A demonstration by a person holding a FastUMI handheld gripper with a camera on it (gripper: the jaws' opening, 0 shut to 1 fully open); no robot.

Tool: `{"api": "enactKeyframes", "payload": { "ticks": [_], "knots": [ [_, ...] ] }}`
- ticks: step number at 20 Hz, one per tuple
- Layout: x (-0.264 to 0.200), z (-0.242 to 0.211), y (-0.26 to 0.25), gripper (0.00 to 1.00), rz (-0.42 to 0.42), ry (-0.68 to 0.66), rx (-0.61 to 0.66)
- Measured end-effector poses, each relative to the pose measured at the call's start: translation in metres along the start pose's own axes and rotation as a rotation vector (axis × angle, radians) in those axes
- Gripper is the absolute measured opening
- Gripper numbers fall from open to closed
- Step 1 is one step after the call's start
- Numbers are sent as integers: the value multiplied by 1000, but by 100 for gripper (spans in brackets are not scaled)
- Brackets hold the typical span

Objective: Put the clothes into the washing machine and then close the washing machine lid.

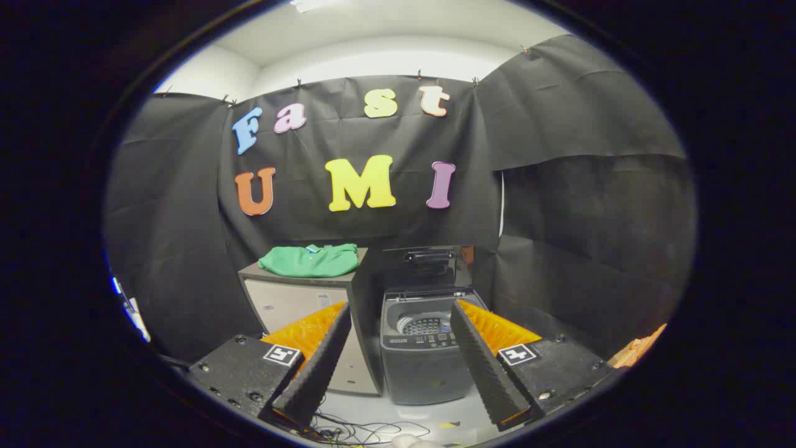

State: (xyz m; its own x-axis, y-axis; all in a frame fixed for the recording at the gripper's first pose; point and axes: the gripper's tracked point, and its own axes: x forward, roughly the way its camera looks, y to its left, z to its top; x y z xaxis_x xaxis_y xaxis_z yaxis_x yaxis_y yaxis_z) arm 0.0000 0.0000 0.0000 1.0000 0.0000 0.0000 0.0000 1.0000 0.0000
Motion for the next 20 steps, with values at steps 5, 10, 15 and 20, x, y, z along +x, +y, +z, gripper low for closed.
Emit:
{"api": "enactKeyframes", "payload": {
  "ticks": [5,10,15,20],
  "knots": [
    [0,-8,0,100,-3,6,-1],
    [-3,-8,1,100,-7,2,-13],
    [3,-5,5,100,-9,-2,-12],
    [18,10,10,100,-19,2,2]
  ]
}}
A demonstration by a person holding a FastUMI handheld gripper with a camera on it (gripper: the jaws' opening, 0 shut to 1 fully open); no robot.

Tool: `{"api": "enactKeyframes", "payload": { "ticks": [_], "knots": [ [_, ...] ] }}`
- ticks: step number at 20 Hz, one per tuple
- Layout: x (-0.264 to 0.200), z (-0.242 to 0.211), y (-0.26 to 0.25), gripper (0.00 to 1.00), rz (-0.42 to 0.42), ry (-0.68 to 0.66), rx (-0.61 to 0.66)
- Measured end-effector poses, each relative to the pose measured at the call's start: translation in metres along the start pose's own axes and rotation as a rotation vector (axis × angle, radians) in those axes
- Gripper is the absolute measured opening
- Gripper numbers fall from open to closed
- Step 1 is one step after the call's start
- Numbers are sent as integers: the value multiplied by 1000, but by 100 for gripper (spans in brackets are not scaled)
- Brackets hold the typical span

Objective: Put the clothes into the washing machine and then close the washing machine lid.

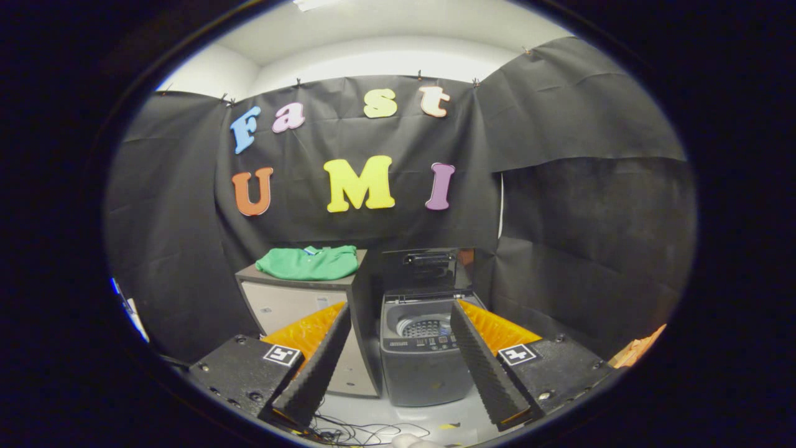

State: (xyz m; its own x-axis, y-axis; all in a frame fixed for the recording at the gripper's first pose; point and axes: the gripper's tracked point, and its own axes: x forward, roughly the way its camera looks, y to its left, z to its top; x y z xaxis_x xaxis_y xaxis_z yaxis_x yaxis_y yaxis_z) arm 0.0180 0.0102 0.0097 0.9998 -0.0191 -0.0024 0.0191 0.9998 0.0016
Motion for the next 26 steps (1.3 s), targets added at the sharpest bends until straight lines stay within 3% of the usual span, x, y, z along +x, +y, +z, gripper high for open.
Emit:
{"api": "enactKeyframes", "payload": {
  "ticks": [6,14,21,26],
  "knots": [
    [43,40,9,100,-26,31,11],
    [139,114,52,100,45,-6,-10],
    [250,154,126,100,152,37,-4],
    [322,139,185,100,209,144,12]
  ]
}}
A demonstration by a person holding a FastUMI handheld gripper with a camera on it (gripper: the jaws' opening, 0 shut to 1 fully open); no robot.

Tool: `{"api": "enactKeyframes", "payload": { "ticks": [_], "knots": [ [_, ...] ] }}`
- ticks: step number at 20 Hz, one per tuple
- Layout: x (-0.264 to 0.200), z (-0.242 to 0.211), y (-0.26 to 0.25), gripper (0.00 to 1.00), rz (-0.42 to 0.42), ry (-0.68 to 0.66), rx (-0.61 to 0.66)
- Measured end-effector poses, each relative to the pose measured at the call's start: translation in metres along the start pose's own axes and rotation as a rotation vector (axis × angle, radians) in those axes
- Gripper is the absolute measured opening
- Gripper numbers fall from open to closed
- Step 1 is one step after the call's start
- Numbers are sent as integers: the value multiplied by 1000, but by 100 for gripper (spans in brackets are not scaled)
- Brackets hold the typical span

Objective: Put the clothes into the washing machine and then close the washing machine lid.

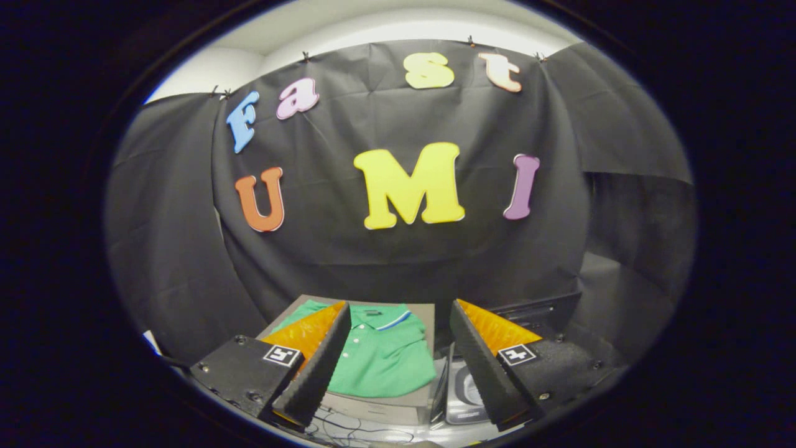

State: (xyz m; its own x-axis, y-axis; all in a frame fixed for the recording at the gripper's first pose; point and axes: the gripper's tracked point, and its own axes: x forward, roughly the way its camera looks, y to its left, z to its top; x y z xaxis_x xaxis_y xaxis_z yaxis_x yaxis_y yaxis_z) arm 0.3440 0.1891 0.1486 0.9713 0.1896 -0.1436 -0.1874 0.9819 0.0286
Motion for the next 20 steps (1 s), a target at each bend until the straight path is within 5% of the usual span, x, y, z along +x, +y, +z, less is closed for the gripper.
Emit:
{"api": "enactKeyframes", "payload": {
  "ticks": [10,20],
  "knots": [
    [127,-83,49,100,24,250,-11],
    [176,-151,47,100,-76,391,-121]
  ]
}}
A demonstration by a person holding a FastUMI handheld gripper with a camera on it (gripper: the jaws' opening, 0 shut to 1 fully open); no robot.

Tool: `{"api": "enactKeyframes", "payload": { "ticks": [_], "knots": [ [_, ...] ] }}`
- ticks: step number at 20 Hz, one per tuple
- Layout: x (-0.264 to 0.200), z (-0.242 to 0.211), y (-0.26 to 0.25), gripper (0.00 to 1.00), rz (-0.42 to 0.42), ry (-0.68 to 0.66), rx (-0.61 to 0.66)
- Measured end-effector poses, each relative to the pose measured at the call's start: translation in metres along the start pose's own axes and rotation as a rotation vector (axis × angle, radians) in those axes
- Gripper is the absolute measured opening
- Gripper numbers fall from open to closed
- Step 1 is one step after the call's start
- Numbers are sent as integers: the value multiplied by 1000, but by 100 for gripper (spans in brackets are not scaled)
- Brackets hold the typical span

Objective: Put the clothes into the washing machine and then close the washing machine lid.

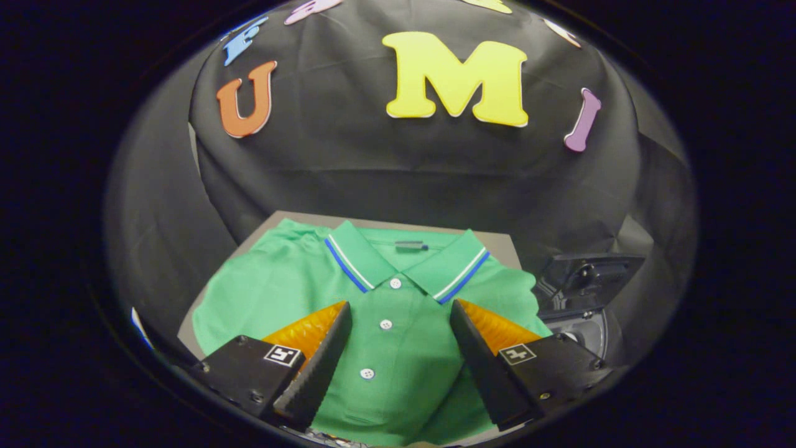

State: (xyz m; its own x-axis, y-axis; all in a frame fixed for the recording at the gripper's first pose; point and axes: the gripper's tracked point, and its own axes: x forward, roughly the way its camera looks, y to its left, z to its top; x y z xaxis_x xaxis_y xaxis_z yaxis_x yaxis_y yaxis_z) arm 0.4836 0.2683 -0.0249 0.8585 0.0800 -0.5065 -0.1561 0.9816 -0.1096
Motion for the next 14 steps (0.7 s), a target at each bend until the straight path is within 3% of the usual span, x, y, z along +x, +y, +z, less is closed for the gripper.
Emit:
{"api": "enactKeyframes", "payload": {
  "ticks": [9,10,11,14],
  "knots": [
    [1,-2,0,96,0,36,-23],
    [1,-1,0,89,2,50,-14],
    [2,-3,-1,88,7,52,-10],
    [3,1,-9,48,14,11,34]
  ]
}}
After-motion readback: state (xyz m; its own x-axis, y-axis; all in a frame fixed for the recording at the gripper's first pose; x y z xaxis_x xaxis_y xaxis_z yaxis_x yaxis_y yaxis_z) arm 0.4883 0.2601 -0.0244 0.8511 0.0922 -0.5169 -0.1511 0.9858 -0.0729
